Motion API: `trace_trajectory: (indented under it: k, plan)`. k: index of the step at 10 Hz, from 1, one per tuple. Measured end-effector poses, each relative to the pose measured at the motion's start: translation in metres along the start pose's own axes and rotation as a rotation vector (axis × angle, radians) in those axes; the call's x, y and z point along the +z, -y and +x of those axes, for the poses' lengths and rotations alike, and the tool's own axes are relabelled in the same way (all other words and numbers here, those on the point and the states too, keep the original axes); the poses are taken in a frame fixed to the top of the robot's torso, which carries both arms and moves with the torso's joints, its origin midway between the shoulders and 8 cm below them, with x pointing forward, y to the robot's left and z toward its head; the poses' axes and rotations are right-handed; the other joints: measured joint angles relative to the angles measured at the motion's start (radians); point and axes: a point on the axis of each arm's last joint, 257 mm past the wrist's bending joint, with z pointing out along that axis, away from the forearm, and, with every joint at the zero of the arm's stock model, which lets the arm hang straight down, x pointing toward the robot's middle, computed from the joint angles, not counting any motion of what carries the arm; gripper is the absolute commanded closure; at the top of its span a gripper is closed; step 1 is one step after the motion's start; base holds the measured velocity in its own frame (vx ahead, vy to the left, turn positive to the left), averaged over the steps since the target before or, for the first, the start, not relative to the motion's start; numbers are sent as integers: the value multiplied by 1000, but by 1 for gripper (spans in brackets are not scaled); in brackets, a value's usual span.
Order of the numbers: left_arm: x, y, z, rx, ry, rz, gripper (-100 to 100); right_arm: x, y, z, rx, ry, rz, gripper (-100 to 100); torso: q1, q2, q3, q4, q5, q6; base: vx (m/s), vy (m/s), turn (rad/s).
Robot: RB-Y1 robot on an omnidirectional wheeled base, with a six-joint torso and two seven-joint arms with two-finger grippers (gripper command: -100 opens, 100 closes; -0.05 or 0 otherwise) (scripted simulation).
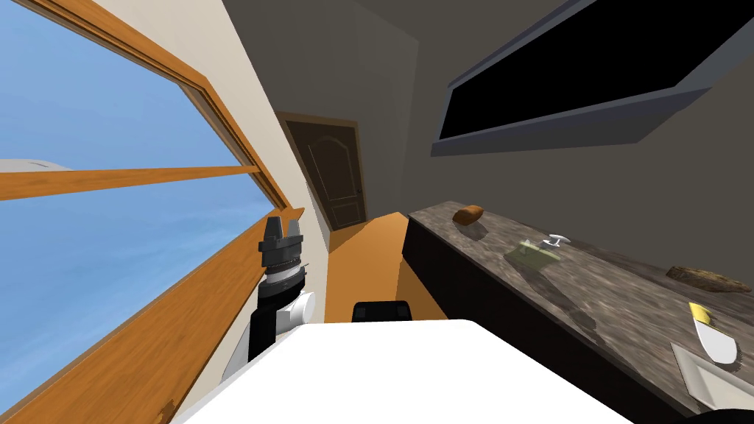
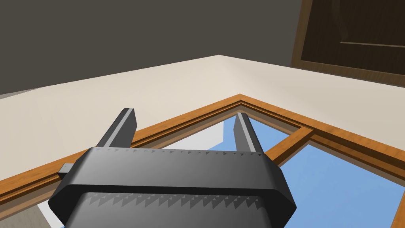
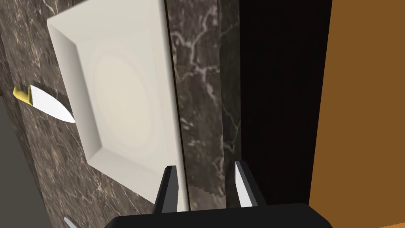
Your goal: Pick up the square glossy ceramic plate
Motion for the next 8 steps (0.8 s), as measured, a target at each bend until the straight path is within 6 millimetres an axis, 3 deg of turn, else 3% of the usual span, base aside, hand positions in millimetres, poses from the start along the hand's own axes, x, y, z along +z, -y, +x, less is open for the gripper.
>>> trace_trajectory:
  k: [2,3,4,7,8]
  plan:
    - [0,0,0,0,0,0,0,0,1,0,0,0,1,100,-2,-1,0,0,-1,0,0,0,0]
    - [0,0,0,0,0,0,0,0,0,0,0,0,1,0,-3,-1,-1,0,-1,0,0,0,0]
    - [0,0,0,0,0,0,0,0,1,0,0,0,1,100,-3,-1,-1,0,-2,0,6,51,-57]
    - [0,0,0,0,0,0,0,-5,24,-3,-11,0,22,100,-3,0,0,-1,6,1,-1,40,-34]
    - [0,0,0,0,0,0,0,-5,26,-3,-11,0,23,0,-5,0,0,0,5,1,0,0,0]
